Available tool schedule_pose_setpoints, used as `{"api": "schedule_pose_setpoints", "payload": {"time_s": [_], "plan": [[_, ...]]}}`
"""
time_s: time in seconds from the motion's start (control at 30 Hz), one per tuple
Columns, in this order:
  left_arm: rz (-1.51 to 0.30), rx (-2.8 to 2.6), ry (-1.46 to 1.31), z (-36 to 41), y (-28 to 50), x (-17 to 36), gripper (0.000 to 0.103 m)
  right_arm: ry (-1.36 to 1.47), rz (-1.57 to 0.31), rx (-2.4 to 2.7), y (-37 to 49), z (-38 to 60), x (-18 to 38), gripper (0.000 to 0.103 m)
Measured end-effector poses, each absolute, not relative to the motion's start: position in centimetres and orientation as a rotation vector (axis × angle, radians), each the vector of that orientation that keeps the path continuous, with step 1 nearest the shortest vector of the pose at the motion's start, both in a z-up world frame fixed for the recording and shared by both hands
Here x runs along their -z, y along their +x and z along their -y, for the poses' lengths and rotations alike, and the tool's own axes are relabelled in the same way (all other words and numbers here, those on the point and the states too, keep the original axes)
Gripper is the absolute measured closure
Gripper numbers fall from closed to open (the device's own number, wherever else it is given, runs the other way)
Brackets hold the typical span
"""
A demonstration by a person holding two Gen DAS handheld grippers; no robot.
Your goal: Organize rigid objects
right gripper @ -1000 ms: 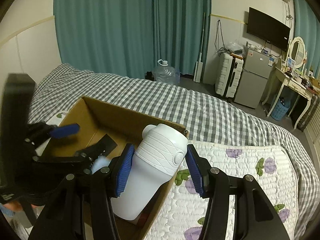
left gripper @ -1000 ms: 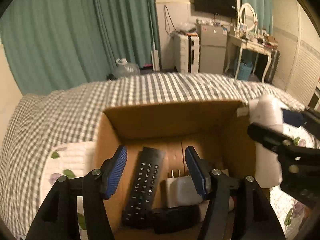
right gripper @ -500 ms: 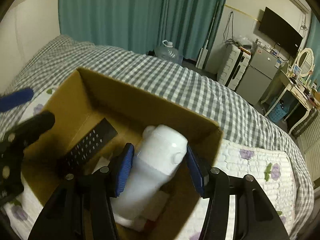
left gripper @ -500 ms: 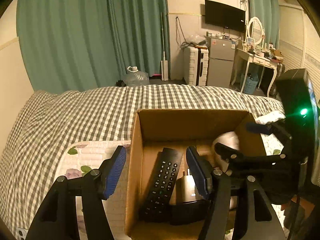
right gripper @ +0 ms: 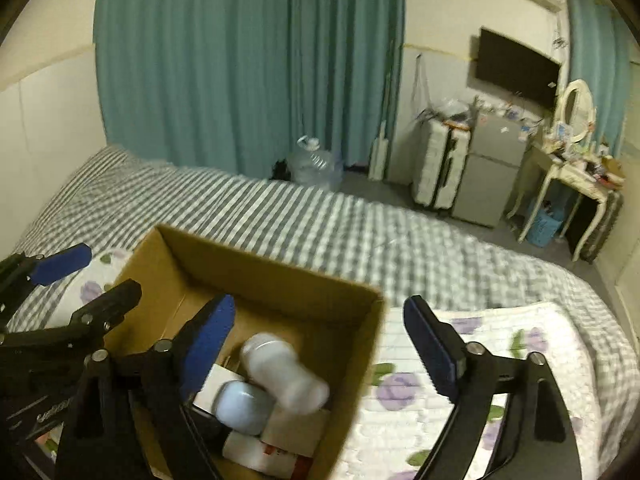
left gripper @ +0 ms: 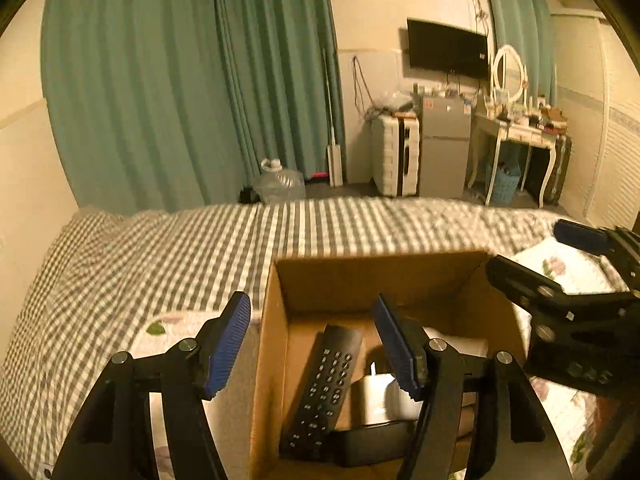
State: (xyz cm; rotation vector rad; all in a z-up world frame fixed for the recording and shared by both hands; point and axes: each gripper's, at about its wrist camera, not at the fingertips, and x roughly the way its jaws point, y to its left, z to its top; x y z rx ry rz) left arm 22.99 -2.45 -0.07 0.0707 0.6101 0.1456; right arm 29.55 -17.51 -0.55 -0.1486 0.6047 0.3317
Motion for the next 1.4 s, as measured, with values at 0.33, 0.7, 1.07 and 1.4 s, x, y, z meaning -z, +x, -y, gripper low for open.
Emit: {"api": "schedule_pose_setpoints", "payload": {"time_s": [0.33, 0.7, 1.07, 1.4], "plan": [[-0.451, -0.115, 0.107, 5.4, 17.5, -8.9, 0.032, -0.099, -0.471, -0.278, 22.7, 21.9, -7.3, 0.000], [-0.328, -0.102, 0.071, 6.0, 8.0, -12.4, 0.029, -0.067, -0.391, -0.255, 12.1, 24.0, -12.3, 0.000], [-0.291, -0.132, 0.079, 4.8, 1.0, -8.0, 0.029, -0.017, -0.263, -0.213, 3.7, 24.1, -8.2, 0.000], [-0.361, -0.125, 0.083, 3.6, -0.6, -3.3, 0.029, 0.019, -0.362, -0.200, 3.8, 23.1, -1.8, 0.000]]}}
